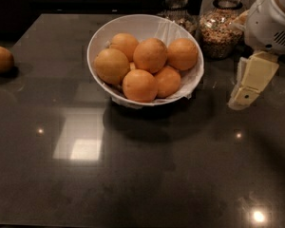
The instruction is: Pick orange from white bowl
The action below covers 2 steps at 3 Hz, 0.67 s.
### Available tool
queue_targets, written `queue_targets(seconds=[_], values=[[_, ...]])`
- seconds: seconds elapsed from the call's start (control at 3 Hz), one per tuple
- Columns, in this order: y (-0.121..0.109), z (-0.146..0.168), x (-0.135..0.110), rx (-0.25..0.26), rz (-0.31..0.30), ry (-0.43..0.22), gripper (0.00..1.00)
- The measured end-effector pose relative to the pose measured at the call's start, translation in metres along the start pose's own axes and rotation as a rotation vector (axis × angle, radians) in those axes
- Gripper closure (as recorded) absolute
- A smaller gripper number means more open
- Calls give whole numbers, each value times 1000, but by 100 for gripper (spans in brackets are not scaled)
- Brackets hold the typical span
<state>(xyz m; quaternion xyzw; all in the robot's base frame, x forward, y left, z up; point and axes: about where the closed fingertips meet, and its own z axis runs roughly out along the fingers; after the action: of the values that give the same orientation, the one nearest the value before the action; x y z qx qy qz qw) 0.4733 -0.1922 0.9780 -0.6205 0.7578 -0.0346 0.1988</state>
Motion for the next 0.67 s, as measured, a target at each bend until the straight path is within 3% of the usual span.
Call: queue_targets(seconds=[0.33,0.67], values=[[-22,11,-24,29,-47,-68,0],[-70,32,-43,64,-95,-148,0]])
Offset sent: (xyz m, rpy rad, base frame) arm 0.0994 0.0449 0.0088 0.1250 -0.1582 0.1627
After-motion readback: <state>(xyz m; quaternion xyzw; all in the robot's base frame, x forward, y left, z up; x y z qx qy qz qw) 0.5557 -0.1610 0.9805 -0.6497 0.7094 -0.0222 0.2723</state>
